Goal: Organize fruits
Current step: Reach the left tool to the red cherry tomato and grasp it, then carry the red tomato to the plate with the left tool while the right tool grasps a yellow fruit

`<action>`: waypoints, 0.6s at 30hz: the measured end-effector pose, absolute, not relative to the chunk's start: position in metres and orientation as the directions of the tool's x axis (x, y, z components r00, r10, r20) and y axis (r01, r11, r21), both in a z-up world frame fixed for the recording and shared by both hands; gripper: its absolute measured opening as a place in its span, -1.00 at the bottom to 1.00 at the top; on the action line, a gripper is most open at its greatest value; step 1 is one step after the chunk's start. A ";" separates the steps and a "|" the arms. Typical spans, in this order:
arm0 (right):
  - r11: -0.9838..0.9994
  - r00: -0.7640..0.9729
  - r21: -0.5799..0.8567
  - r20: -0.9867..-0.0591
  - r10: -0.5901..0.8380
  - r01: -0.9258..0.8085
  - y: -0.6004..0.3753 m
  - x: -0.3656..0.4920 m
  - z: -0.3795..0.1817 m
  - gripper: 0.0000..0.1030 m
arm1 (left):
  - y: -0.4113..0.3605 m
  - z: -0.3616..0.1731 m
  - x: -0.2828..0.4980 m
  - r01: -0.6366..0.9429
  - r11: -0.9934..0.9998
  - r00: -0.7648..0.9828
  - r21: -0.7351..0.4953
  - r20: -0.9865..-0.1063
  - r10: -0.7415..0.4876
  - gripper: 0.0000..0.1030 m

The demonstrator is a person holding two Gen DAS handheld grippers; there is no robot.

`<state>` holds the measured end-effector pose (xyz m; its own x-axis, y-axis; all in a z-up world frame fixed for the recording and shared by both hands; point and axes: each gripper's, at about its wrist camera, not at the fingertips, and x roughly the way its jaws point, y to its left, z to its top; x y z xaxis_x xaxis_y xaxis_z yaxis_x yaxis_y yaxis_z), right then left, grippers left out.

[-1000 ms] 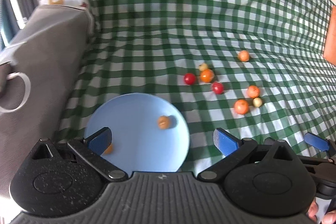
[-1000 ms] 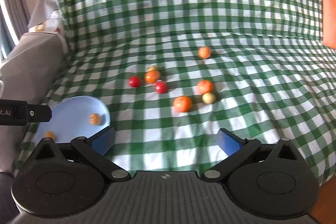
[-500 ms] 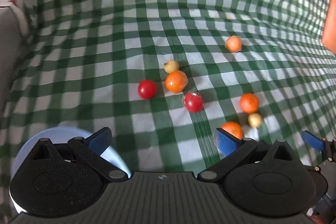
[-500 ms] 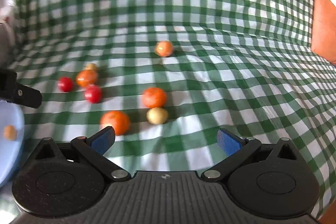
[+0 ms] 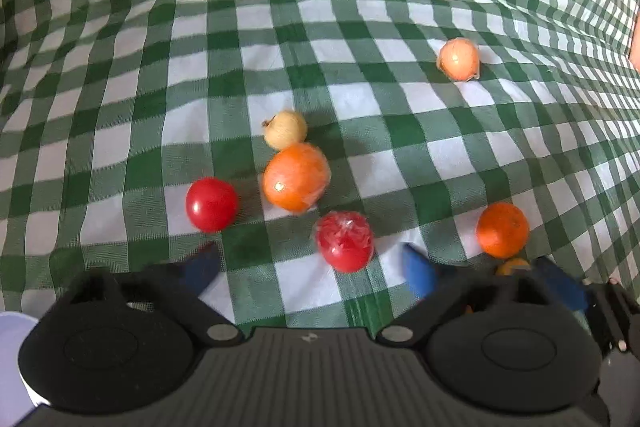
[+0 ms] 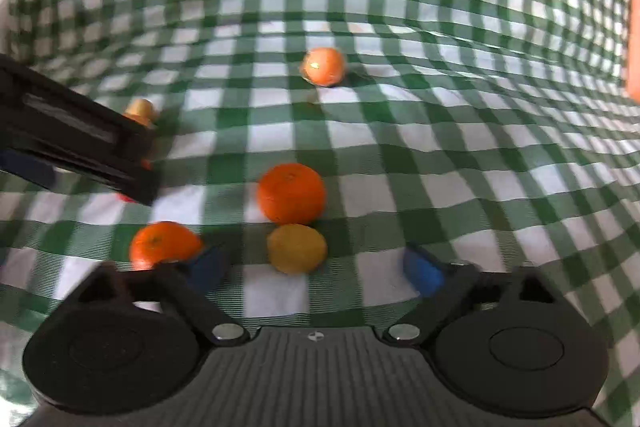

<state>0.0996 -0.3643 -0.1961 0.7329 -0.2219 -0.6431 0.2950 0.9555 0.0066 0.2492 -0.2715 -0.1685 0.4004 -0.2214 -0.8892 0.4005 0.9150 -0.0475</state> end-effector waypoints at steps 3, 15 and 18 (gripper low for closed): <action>0.967 0.751 -0.025 -0.624 -0.214 0.255 -0.356 0.095 -0.196 -0.39 | -0.277 -0.168 0.247 0.427 0.903 0.391 -0.048 -0.890 -0.232 -0.42; 0.950 0.733 -0.008 -0.634 -0.247 0.313 -0.359 0.069 -0.162 -0.41 | -0.246 -0.131 0.206 0.420 0.899 0.398 -0.129 -0.864 -0.310 -0.41; 0.955 0.750 -0.012 -0.616 -0.241 0.297 -0.352 0.055 -0.146 -0.41 | -0.228 -0.111 0.189 0.402 0.905 0.416 -0.143 -0.851 -0.320 -0.41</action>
